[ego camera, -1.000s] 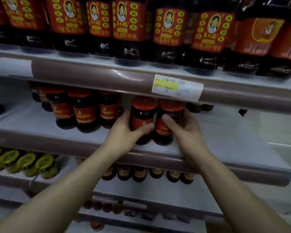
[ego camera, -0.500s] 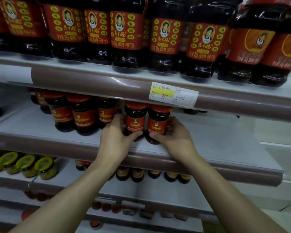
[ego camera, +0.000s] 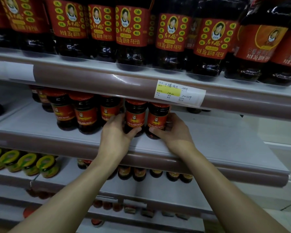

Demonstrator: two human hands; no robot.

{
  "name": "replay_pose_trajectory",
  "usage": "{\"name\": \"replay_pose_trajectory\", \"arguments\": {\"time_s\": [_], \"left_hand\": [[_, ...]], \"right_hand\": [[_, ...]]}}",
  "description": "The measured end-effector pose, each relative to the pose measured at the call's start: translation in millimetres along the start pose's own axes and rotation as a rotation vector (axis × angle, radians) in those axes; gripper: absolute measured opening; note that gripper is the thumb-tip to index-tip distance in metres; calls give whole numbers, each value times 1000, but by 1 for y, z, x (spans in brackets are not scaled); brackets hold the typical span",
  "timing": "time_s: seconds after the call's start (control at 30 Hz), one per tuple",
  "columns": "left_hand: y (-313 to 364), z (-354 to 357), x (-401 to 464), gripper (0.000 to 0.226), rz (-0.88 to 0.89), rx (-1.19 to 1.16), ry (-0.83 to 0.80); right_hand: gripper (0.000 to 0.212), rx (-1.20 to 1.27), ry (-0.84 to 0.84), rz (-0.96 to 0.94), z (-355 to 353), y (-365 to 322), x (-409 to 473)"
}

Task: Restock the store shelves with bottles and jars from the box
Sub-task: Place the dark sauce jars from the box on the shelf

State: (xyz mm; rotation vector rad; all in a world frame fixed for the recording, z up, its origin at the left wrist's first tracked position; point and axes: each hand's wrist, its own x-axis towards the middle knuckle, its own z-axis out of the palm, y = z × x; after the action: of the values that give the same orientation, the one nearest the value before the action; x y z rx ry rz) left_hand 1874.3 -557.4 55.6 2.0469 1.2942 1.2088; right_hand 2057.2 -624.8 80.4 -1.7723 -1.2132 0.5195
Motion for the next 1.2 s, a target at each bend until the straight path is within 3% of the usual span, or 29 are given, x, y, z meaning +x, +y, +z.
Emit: {"name": "replay_pose_trajectory", "arguments": {"time_s": [0.13, 0.3, 0.43, 0.73, 1.2], "left_hand": [[1, -1, -1, 48, 10, 26, -4], [13, -14, -16, 57, -2, 49, 12], [23, -32, -47, 61, -41, 9, 5], [42, -83, -146, 52, -169, -169, -61], [-19, -177, -329, 35, -389, -201, -125]], "right_hand": [[58, 21, -6, 7, -1, -2, -4], [81, 61, 115, -5, -12, -1, -25], [72, 110, 137, -13, -19, -1, -55], [47, 201, 18, -1, -20, -23, -156], [44, -16, -394, -51, 37, -29, -310]]}}
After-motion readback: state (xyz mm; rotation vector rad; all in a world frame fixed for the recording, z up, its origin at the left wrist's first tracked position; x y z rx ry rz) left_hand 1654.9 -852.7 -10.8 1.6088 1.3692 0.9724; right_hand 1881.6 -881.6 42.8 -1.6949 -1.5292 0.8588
